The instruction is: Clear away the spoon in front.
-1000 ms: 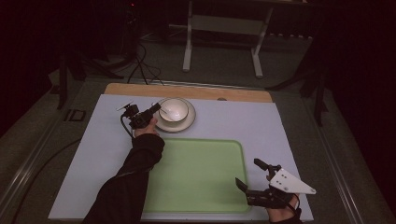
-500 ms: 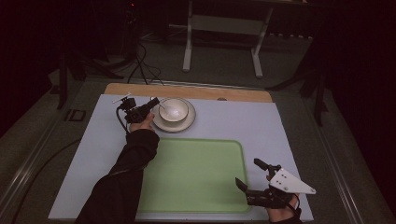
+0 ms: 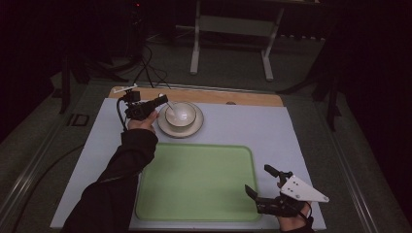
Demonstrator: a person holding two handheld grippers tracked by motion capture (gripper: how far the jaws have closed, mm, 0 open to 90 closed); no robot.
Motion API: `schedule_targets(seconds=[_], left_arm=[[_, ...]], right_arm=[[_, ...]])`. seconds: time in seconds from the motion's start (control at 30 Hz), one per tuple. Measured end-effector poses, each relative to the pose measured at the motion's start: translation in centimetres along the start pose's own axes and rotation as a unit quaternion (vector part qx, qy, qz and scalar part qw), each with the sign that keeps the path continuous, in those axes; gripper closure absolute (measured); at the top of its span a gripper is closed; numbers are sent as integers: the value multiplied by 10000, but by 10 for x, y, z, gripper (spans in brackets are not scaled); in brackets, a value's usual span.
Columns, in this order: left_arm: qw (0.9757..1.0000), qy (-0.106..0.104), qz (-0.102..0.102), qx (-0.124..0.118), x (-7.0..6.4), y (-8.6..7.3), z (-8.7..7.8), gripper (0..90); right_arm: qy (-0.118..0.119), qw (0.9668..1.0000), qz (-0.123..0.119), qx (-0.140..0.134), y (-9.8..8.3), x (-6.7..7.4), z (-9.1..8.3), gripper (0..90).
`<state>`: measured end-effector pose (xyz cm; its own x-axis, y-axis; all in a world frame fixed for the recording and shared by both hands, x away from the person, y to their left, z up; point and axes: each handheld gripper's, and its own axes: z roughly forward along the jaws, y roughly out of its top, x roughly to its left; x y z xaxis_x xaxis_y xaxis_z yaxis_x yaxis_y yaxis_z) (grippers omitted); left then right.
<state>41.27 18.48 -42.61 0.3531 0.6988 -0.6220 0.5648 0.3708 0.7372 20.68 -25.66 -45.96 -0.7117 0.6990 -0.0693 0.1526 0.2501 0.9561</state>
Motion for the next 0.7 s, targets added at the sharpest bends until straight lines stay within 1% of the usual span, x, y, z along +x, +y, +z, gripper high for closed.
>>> schedule_targets(seconds=[0.07,0.1,0.13,0.23,0.27,0.33,0.37,0.4,0.43,0.47,0.5,0.53,0.6,0.63,0.7], left_arm=[[9999,-12,97,90,-6,4,-4,850],[9998,-61,133,150,-9,5,-6,849],[9996,-51,181,199,-12,7,-9,850],[9985,-110,338,406,-21,12,-15,850],[9978,-141,395,504,-24,14,-17,850],[9966,-208,509,606,-30,16,-22,850],[9966,-208,509,606,-30,16,-22,850],[9951,-254,636,711,-37,18,-27,850],[9942,-309,660,788,-40,18,-29,850],[9931,-331,741,850,-43,19,-32,850],[9924,-362,777,880,-46,19,-35,849],[9905,-450,847,985,-49,19,-37,850],[9877,-475,988,1111,-55,19,-42,849],[9855,-576,1038,1215,-57,19,-44,849],[9818,-616,1161,1368,-62,17,-48,850]], right_arm=[[-8,10000,-9,-8,0,0,0,117],[-11,10000,-9,-8,0,0,0,117],[-11,10000,-7,-8,0,0,0,117],[-9,10000,1,-12,0,0,0,117],[-9,10000,3,-11,0,0,0,117],[-13,10000,0,-15,0,0,0,117],[-9,10000,-2,-15,0,0,0,117],[-12,10000,-1,-11,0,0,0,118],[-13,10000,0,-11,1,0,0,118],[-13,10000,1,-12,1,0,0,117],[-15,10000,-2,-14,1,0,0,117],[-16,10000,-11,-16,1,0,0,117],[-16,10000,-10,-14,1,0,0,117],[-19,10000,-11,-14,1,0,0,117],[-16,10000,-8,-15,1,1,0,118]])
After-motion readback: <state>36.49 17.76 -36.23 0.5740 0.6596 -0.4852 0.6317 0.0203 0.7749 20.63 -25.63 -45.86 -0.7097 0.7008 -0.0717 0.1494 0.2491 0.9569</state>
